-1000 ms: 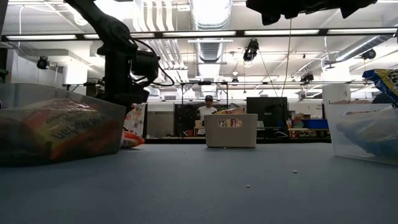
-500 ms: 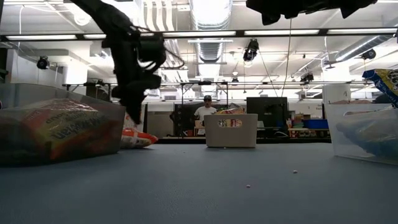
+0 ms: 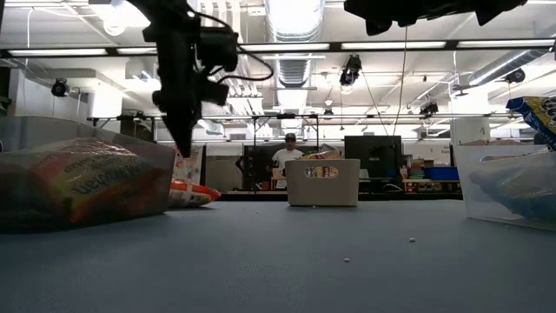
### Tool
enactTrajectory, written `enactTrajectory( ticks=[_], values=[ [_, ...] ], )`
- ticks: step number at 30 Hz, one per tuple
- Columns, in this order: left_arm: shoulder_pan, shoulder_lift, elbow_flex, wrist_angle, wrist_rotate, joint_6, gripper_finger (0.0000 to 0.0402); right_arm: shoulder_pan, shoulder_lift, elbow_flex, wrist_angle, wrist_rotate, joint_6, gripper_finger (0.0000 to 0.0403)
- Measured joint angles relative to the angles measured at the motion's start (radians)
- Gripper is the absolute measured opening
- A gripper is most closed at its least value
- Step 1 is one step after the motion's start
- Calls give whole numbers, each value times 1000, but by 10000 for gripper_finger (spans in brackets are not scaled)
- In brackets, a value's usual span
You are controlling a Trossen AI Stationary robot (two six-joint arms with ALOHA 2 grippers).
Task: Sort Maruchan noodles
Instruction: Put the orange noodle pack into the black bin
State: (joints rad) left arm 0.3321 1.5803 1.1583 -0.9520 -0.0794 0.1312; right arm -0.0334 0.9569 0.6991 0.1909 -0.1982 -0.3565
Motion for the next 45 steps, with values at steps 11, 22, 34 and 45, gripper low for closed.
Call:
enactTrajectory(
  ticks=[11,22,34,45],
  values=[
    [8,88,-97,135,-120,-271,0,0,0,0,0,0,-2,9],
    [-72,132,-26,254,214,-125,0,0,0,0,0,0,0,9],
    [-58,55,5,168,202,44,36,0,0,0,-7,1,1,9],
    [36,55,-16,215,192,75,245,0,0,0,-13,1,5,9]
  ],
)
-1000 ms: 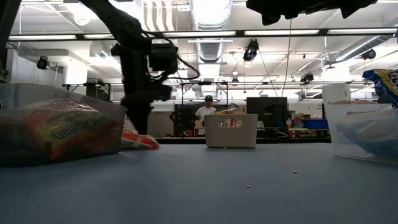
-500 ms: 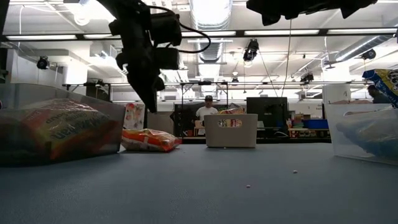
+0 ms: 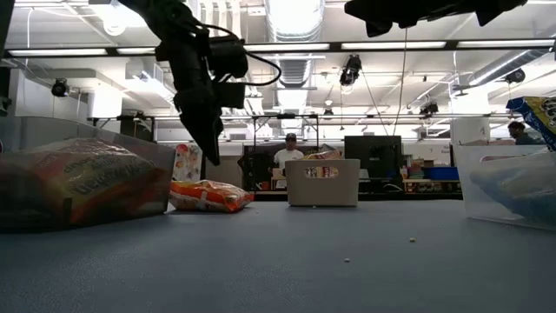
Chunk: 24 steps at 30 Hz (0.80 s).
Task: Sort Maruchan noodles
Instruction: Put the orange noodle pack into the black bin
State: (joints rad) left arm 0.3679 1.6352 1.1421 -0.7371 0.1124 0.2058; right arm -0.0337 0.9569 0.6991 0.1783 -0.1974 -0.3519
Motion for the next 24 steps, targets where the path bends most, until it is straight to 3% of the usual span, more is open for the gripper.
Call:
enactTrajectory(
  ticks=[3,6,24],
  values=[
    [4,0,-17,8,-1,35,286,0,0,0,-7,0,0,9],
    [4,0,-30,16,-1,51,301,0,0,0,-10,0,-4,9],
    [31,0,-92,134,-22,65,284,0,0,0,-10,0,-7,9]
  ],
)
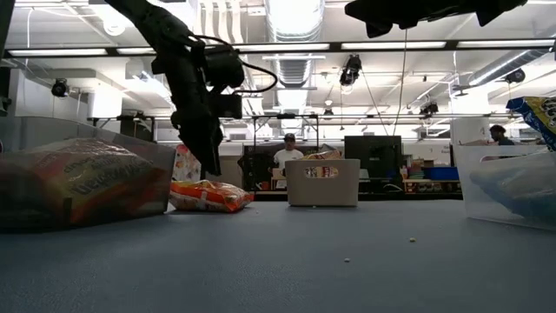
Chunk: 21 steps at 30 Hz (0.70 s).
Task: Sort Maruchan noodles
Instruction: Put the orange noodle pack into the black bin
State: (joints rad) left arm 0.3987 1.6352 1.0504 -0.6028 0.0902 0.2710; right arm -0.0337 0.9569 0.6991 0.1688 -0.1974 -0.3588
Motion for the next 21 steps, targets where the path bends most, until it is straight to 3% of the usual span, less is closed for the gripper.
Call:
enactTrajectory(
  ticks=[14,21],
  values=[
    [9,-1,-139,140,35,-54,277,0,0,0,-1,0,2,9],
    [9,-2,-152,163,39,-74,219,0,0,0,-1,0,3,9]
  ],
)
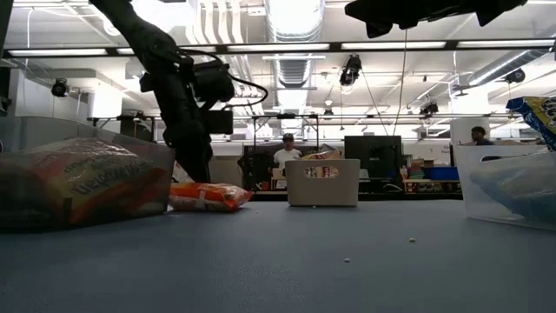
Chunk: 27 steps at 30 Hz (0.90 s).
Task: Sort Maruchan noodles
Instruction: Put the orange noodle pack into the black bin
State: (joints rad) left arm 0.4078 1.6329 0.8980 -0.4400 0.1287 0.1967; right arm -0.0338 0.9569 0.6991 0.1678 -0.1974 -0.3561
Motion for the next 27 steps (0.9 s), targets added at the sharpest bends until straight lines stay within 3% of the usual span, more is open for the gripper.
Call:
enactTrajectory(
  ticks=[13,21,27],
  values=[
    [1,-2,0,10,-14,-41,68,0,0,0,0,0,0,9],
    [1,0,-1,23,-7,-49,18,0,0,0,0,0,3,9],
    [-4,0,7,25,-6,-68,9,0,0,0,0,0,5,9]
  ],
)
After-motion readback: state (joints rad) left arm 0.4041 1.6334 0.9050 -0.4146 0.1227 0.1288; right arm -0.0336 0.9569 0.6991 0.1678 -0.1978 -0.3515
